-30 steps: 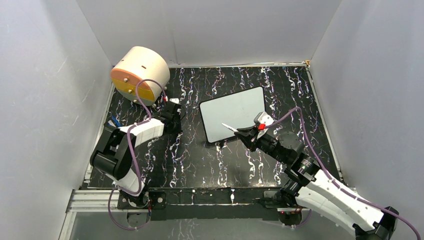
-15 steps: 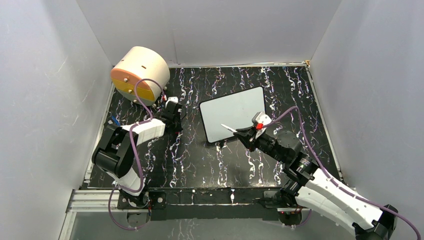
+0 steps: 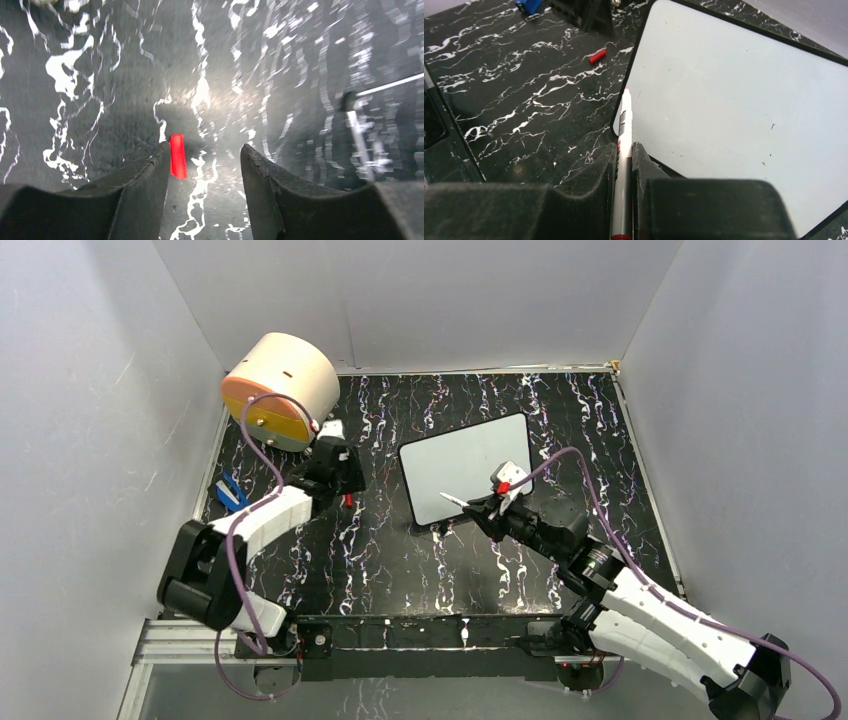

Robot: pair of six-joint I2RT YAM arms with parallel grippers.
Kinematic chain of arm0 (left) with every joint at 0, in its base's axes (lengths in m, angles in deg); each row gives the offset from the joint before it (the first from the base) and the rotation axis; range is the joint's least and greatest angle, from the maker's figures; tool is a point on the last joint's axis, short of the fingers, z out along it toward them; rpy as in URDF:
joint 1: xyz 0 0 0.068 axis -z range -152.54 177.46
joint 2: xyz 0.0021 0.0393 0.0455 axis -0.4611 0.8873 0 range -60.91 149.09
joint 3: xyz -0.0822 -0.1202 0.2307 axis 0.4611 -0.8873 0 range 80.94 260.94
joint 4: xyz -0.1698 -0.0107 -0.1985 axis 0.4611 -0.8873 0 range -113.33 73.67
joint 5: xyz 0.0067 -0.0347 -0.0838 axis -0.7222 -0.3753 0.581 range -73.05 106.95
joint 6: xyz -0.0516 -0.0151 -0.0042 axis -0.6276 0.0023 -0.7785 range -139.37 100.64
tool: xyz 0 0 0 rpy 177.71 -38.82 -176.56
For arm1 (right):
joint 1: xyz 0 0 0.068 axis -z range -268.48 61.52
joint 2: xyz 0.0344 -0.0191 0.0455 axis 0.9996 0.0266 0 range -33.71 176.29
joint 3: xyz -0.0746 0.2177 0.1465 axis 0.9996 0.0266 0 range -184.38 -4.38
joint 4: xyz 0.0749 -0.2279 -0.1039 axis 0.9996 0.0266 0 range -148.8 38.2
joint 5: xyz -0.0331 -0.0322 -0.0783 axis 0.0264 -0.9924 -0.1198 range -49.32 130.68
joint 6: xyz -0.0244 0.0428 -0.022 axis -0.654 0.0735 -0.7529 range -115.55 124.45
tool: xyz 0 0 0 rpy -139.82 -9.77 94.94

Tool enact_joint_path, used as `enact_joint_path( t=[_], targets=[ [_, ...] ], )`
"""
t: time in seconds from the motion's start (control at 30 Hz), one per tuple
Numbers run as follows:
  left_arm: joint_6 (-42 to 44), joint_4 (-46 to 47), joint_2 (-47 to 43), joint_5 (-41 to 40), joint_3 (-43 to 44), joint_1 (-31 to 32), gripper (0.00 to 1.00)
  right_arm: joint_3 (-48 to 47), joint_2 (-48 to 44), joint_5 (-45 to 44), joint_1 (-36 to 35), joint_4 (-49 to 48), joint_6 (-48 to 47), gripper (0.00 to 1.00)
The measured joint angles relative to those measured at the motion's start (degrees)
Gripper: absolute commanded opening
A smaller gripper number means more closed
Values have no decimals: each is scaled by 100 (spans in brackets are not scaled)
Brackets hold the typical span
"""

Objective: Write a sentence on the whiteboard
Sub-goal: Place the pen cap at the center of the board, then write a sentence on the whiteboard.

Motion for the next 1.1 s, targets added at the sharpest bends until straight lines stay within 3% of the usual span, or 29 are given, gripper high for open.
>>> enact_joint_path(
  t=[0.2, 0.47, 0.67, 0.8, 1.1],
  targets=[
    [-83, 511, -931, 846, -2, -304, 60, -229, 428, -291, -13, 61, 2, 0],
    [-275, 1670, -1285, 2527, -356, -511, 72, -699, 831, -868, -212, 203, 15, 0],
    [-433, 2822, -1032, 3849, -525, -660, 71, -1040, 1027, -1432, -466, 501, 17, 0],
    [-564, 3615, -542, 4708, -476, -748, 65, -1169, 1102, -1714, -581, 658, 13, 0],
    [-660, 4310, 365, 5930, -103, -754, 55, -1458, 1541, -2586, -1134, 846, 13, 0]
  ],
)
